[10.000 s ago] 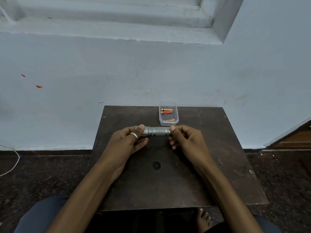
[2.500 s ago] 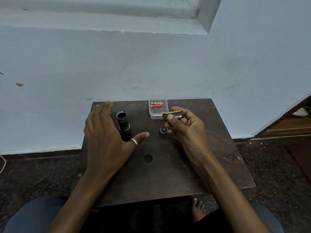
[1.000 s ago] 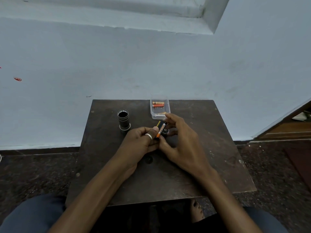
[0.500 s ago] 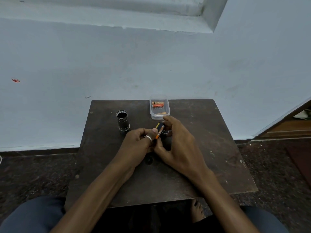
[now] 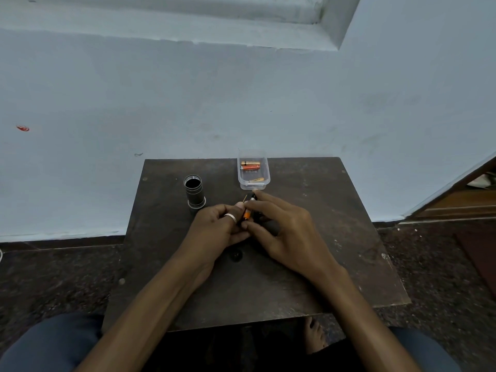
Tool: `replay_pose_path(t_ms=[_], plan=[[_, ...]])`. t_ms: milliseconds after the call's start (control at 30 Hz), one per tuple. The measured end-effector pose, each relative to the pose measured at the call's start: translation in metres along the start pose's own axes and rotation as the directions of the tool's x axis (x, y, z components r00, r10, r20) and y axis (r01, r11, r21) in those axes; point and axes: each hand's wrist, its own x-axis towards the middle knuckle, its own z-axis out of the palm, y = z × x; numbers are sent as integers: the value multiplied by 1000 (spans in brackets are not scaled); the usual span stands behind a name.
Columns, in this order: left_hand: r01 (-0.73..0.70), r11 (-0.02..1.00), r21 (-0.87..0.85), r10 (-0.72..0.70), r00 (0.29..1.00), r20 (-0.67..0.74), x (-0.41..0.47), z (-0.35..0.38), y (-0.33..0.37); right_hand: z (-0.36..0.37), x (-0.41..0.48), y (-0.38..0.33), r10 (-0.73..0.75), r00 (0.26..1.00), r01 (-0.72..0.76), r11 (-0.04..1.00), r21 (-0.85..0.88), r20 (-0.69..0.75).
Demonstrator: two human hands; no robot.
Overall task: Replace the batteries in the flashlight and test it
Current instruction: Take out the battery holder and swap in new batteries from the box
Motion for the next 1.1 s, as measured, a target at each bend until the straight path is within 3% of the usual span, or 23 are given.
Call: replay_pose_path(t_ms=[200, 300, 400, 467, 533, 667, 767, 1100], plan=[[19, 999, -38, -19, 1000, 9, -2, 3, 3, 2, 0, -2, -8, 998, 2, 995, -98, -61], [34, 999, -24, -34, 999, -2, -2, 4, 3, 4, 2, -5, 31, 986, -38, 998, -44, -166], [30, 999, -17, -30, 1000, -8, -3, 4, 3, -3, 9, -8, 303, 907, -245, 944, 219, -292], [23, 1000, -20, -23, 1000, -12, -3, 4, 3, -12, 13, -4, 479, 832, -364, 852, 375, -279], [23, 999, -29, -24, 1000, -20, -3, 3, 4, -20, 14, 3, 581, 772, -456, 789, 412, -259], [29, 999, -31, -30, 999, -20, -3, 4, 4, -17, 10, 20, 615, 749, -611, 785, 105, -247], [37, 999, -28, -37, 999, -24, -4, 5, 4, -5, 9, 27, 557, 782, -593, 803, -60, -279], [66, 995, -73, -67, 998, -6, -5, 6, 8, 2, 11, 28, 500, 820, -541, 836, -92, -278]])
